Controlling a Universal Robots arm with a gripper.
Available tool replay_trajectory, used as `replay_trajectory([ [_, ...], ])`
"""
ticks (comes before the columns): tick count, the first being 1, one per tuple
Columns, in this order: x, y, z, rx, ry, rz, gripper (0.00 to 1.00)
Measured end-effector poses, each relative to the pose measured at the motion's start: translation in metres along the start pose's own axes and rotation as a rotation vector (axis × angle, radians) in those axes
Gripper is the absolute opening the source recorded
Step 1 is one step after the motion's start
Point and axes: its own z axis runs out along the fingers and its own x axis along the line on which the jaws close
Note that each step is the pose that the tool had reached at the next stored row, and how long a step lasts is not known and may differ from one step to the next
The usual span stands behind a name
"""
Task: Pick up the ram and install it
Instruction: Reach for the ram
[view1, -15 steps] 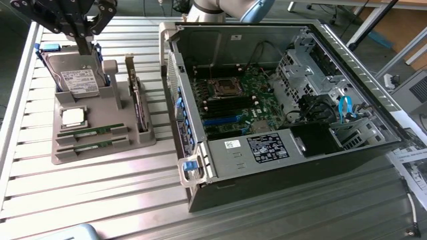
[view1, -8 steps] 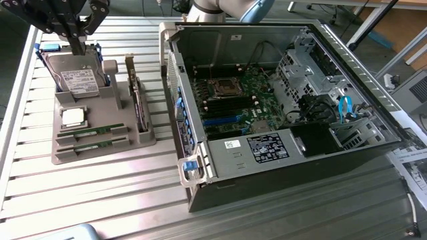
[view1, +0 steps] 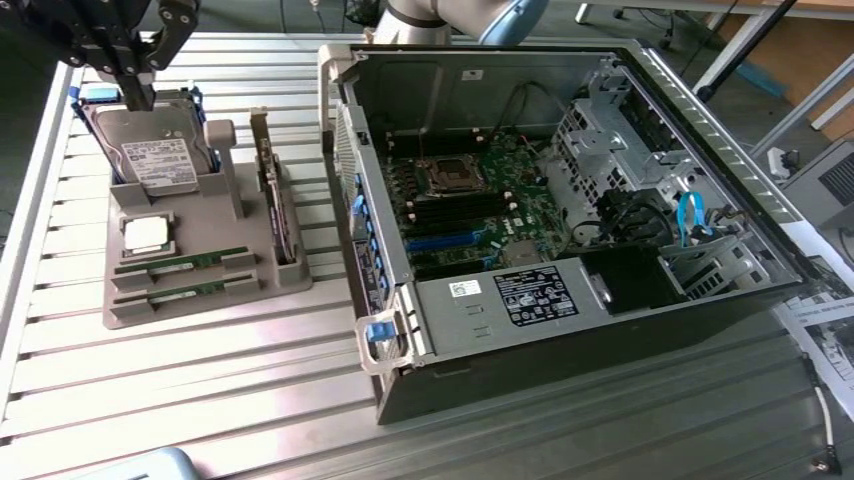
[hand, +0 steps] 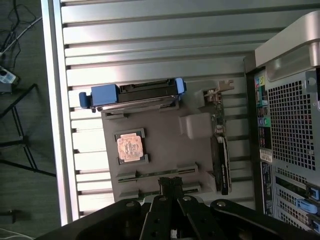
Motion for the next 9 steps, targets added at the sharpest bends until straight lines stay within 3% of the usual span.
replay_trajectory([
  [9, 0.0061, -0.0012, 0.0001, 0.0002, 0.0000, 0.000, 0.10],
])
